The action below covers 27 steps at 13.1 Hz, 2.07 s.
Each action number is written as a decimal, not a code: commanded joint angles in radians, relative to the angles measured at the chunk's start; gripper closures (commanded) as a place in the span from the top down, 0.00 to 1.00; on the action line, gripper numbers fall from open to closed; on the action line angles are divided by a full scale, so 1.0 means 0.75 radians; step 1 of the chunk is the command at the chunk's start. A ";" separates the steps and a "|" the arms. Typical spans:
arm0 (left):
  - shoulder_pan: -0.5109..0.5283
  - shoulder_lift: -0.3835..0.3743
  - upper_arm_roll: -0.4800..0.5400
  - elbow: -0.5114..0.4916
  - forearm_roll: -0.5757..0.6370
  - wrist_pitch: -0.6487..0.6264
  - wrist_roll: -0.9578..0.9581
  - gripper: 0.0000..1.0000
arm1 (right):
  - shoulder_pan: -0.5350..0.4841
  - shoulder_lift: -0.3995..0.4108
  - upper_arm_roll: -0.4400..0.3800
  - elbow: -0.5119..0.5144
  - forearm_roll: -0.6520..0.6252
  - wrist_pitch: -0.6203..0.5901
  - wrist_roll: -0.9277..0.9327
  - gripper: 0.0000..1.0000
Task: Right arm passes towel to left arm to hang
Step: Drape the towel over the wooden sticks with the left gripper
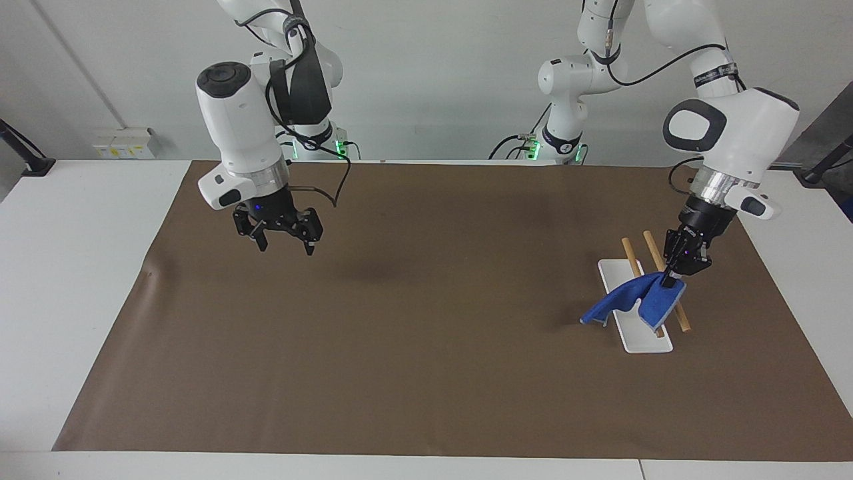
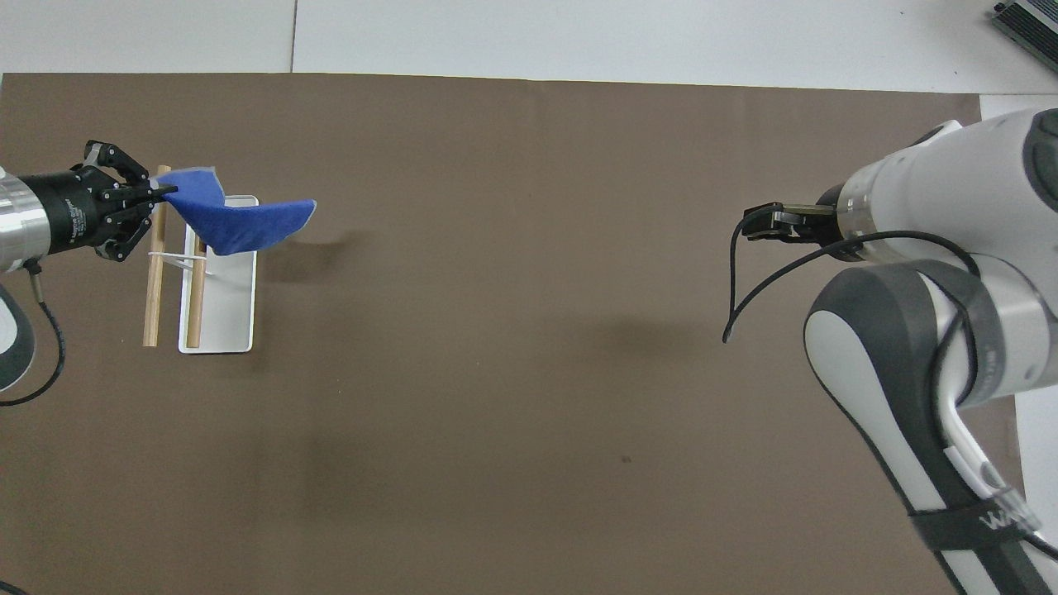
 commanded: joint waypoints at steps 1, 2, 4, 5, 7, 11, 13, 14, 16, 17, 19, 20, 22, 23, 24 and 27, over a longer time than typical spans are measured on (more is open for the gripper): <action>0.002 -0.098 0.041 -0.006 0.011 -0.173 -0.004 0.00 | -0.050 -0.090 0.006 0.004 -0.007 -0.118 0.029 1.00; 0.000 -0.131 0.082 -0.006 0.101 -0.257 -0.004 0.00 | -0.069 -0.124 0.004 0.004 -0.007 -0.155 0.029 1.00; 0.002 -0.151 0.099 -0.006 0.242 -0.347 -0.010 0.00 | -0.095 -0.167 -0.028 0.023 0.013 -0.222 0.021 1.00; 0.002 -0.151 0.107 -0.006 0.287 -0.360 -0.022 0.00 | -0.100 -0.170 -0.057 0.065 0.025 -0.283 0.000 1.00; 0.002 -0.143 0.119 0.033 0.401 -0.362 -0.088 0.00 | -0.106 -0.155 -0.084 0.117 0.003 -0.347 -0.136 1.00; -0.002 -0.104 0.111 0.133 0.539 -0.352 -0.217 0.00 | -0.151 -0.137 -0.092 0.148 0.001 -0.431 -0.357 1.00; -0.002 -0.090 0.109 0.139 0.539 -0.264 -0.219 0.00 | -0.120 -0.139 -0.139 0.148 0.017 -0.441 -0.339 1.00; 0.000 -0.090 0.107 0.125 0.539 -0.207 -0.217 0.00 | -0.118 -0.139 -0.151 0.148 0.025 -0.441 -0.311 1.00; -0.002 -0.066 0.105 0.109 0.539 -0.147 -0.217 0.00 | -0.075 -0.137 -0.172 0.141 0.027 -0.429 -0.256 1.00; -0.006 -0.043 0.105 0.101 0.539 -0.125 -0.215 0.00 | -0.069 -0.137 -0.186 0.133 0.027 -0.411 -0.245 1.00; -0.006 -0.004 0.105 0.099 0.539 -0.098 -0.207 0.00 | -0.006 -0.111 -0.204 0.155 0.025 -0.429 -0.235 1.00; -0.006 0.012 0.105 0.090 0.539 -0.080 -0.205 0.00 | 0.061 -0.094 -0.298 0.178 0.011 -0.447 -0.237 1.00; -0.006 0.039 0.105 0.084 0.539 -0.027 -0.209 0.00 | 0.074 -0.084 -0.325 0.186 0.013 -0.450 -0.255 1.00; -0.006 0.055 0.105 0.084 0.539 -0.002 -0.211 0.00 | 0.074 -0.086 -0.311 0.184 0.007 -0.450 -0.282 1.00; -0.006 0.071 0.103 0.084 0.539 0.029 -0.211 0.00 | 0.074 -0.090 -0.289 0.178 0.005 -0.448 -0.286 1.00; -0.006 0.137 0.103 0.084 0.539 0.127 -0.203 0.00 | 0.074 -0.080 -0.288 0.196 0.003 -0.510 -0.288 1.00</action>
